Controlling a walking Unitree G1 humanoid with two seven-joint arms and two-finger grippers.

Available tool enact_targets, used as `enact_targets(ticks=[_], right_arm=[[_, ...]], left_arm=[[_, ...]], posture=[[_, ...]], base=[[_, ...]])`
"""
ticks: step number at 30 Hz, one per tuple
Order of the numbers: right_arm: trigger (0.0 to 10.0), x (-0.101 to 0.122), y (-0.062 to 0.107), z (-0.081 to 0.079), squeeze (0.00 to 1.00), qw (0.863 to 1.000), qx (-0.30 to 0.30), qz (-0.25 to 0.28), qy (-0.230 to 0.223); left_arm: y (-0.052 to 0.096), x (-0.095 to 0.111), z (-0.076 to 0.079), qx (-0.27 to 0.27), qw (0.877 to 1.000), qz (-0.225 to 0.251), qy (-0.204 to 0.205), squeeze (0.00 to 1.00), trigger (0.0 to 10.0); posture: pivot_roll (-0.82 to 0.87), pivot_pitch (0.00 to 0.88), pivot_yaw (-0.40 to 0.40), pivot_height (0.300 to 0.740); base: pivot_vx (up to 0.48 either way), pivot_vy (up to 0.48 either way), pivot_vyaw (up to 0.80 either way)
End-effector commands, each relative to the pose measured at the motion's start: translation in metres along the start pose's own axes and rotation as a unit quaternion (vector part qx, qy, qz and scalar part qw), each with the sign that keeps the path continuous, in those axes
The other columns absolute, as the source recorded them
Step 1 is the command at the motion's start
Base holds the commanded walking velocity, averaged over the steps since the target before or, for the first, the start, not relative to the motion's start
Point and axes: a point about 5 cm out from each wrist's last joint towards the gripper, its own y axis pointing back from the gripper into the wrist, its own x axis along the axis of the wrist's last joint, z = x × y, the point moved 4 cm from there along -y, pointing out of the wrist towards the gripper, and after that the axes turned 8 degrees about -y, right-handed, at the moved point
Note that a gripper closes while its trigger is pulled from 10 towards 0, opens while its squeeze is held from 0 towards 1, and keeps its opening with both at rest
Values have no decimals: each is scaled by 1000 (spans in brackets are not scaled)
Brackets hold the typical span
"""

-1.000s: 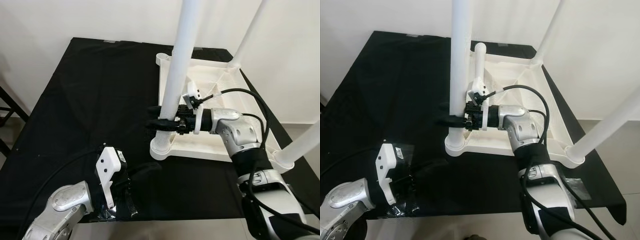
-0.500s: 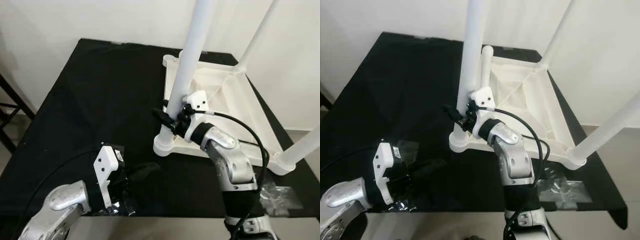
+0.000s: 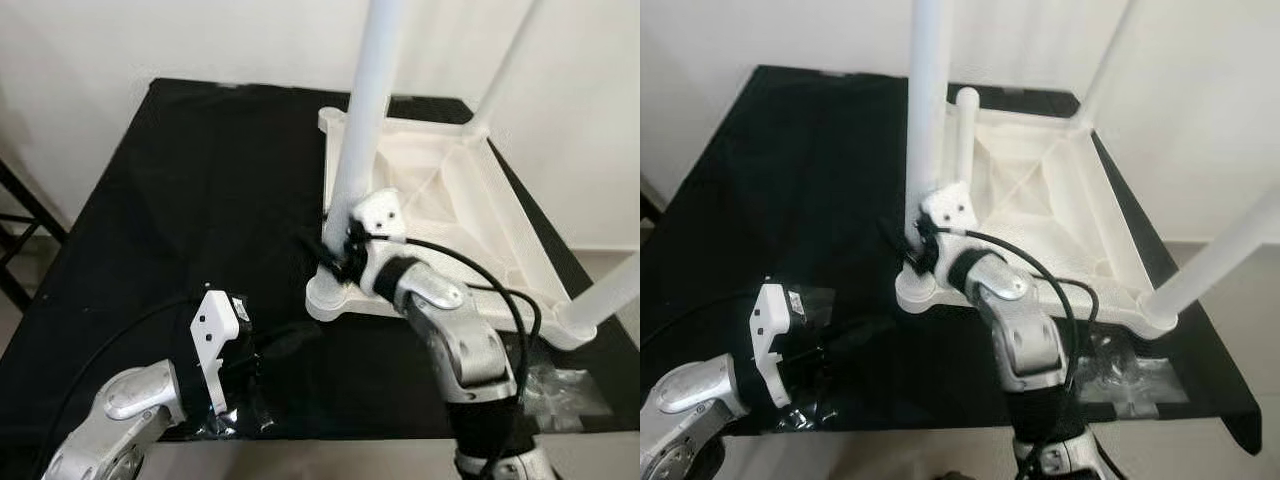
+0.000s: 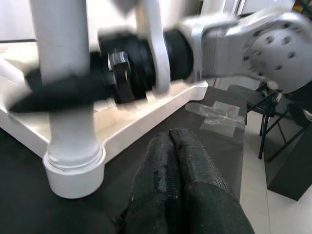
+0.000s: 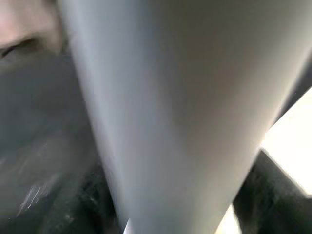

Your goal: Building children table

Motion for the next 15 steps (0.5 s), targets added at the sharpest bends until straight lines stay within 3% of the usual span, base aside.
enact_targets(ticks=[1,5,6,9,13,14,15], right_arm=[[10000,9,-2,-9,1000,997,78,4,23],[10000,10,2,-4,1000,989,135,-9,62],[10000,5,1,5,0,983,160,-30,89],[10000,8,-5,26,0,977,190,-51,88],[10000,18,-8,32,0,975,198,-49,83],[4941,21,-10,35,0,974,201,-54,86],[4941,21,-10,35,0,974,201,-54,86]], left_arm=[[-1,-3,2,-7,1000,-4,3,0,10000],[-2,-4,3,-8,1000,-5,4,0,10000],[-2,-4,3,-9,1000,-5,5,0,10000],[-1,-5,4,-8,1000,-6,4,0,10000],[0,-5,5,-7,1000,-8,4,0,10000],[0,-5,5,-7,1000,-8,5,0,10000],[0,-5,5,-7,1000,-8,5,0,10000]], posture=[[11,101,-127,740],[17,97,-131,740],[19,95,-131,740],[39,91,-134,740],[48,97,-138,740],[52,99,-139,740],[52,99,-139,740]], base=[[0,0,0],[0,0,0],[0,0,0],[0,0,0],[0,0,0],[0,0,0],[0,0,0]])
